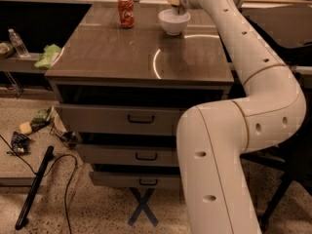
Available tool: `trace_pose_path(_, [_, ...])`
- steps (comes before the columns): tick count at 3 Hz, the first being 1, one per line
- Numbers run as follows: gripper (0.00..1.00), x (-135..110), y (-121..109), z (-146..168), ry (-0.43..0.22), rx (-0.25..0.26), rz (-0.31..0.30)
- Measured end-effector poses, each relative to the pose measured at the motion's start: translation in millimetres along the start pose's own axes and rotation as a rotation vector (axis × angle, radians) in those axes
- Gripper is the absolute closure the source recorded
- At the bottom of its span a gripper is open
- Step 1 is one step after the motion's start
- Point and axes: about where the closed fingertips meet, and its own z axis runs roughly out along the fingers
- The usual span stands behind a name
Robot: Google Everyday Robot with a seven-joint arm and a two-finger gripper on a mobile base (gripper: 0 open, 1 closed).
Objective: Place 7up can into white bowl
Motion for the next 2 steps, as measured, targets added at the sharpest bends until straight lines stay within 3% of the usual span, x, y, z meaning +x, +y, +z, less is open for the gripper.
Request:
trace_pose_path(1, [0.51,12.1,11.2,11.2,0.024,-0.023,0.038])
trace_pose_path(2, [0.29,16.6,15.3,13.9,0.038,-0.034,0.053])
